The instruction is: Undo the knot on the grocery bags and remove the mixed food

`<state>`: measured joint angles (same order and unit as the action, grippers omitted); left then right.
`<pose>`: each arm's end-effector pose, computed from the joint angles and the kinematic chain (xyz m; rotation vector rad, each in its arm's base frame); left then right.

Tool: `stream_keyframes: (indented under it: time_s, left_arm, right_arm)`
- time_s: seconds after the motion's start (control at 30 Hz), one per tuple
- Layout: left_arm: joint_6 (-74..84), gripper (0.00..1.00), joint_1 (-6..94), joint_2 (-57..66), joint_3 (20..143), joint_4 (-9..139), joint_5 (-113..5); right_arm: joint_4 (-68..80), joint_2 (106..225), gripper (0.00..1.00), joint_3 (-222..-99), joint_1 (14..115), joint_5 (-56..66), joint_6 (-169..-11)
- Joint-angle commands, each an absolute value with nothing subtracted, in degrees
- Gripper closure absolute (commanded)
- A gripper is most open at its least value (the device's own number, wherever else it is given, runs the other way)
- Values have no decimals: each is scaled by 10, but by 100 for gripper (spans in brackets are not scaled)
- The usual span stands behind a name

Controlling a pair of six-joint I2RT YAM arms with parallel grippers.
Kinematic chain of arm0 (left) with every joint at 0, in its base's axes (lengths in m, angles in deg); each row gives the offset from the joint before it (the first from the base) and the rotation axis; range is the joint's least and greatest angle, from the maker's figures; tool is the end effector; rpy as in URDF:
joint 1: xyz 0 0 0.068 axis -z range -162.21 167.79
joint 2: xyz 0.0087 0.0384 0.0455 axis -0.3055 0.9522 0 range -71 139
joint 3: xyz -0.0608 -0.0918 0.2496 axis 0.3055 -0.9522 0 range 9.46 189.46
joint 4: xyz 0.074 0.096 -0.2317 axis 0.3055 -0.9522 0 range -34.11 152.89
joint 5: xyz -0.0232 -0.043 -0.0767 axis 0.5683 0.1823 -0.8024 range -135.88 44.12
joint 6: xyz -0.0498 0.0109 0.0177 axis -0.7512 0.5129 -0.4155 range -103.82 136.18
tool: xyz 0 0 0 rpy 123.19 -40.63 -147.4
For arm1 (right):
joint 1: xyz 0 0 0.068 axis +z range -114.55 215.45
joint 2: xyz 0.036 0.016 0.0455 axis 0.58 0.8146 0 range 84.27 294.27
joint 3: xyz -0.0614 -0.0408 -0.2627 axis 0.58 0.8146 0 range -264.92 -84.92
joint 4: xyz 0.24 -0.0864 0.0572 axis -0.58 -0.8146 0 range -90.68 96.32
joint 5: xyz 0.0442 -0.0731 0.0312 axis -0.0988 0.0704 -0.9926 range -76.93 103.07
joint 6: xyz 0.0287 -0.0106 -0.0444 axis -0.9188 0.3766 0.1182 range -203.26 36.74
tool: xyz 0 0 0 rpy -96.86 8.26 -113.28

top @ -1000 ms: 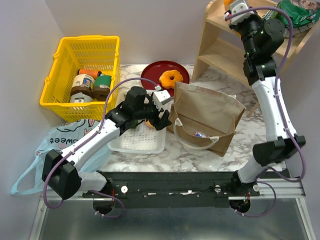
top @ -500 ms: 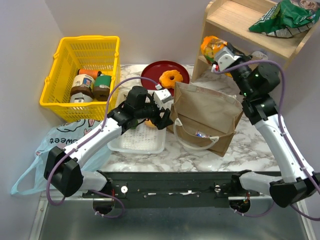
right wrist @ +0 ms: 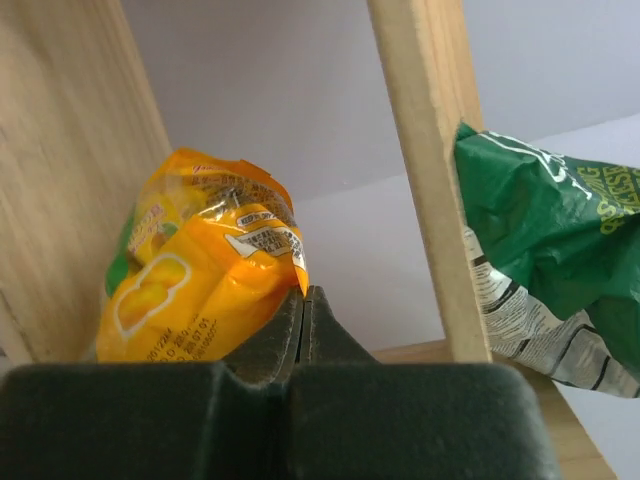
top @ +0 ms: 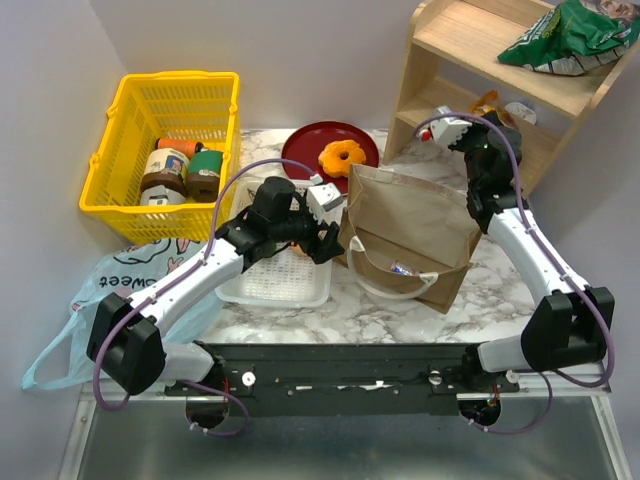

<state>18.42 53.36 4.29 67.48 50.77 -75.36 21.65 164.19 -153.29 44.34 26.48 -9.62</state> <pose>0.2308 -0.1866 0.3018 0.9895 1.8893 -0.8845 0.3315 0.0434 0.3903 -0.9005 1.3297 -1.0697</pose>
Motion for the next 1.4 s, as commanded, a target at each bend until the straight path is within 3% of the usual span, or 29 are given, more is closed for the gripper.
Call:
stream_keyframes:
  time_s: [0.0,0.17,0.5,0.77,1.07,1.3,1.37]
  left_arm:
    - [184,16,530,26,667,516,-766]
    - [180,16,530,30,669,516,-770]
    - [179,16,530,29,666,519,-772]
    - [181,16,530,25,656,523,-770]
    - [175,16,529,39,659,537,-775]
    - [181,16,529,52,676,530,-773]
    - [184,16,529,56,683,530,-770]
  right_arm:
    - [331,1629,100,-1471,442,278,60]
    - [207,1665,100,-1492,448,269,30]
    - [213,1765,99,-1549,424,325,15]
    - [189,1762,99,-1530,375,344,-39]
    - [161,1730,99,-1495,392,346,-78]
    - [156,1758,99,-1567,423,348,-108]
    - [159,1765,62,-1589,430,349,-111]
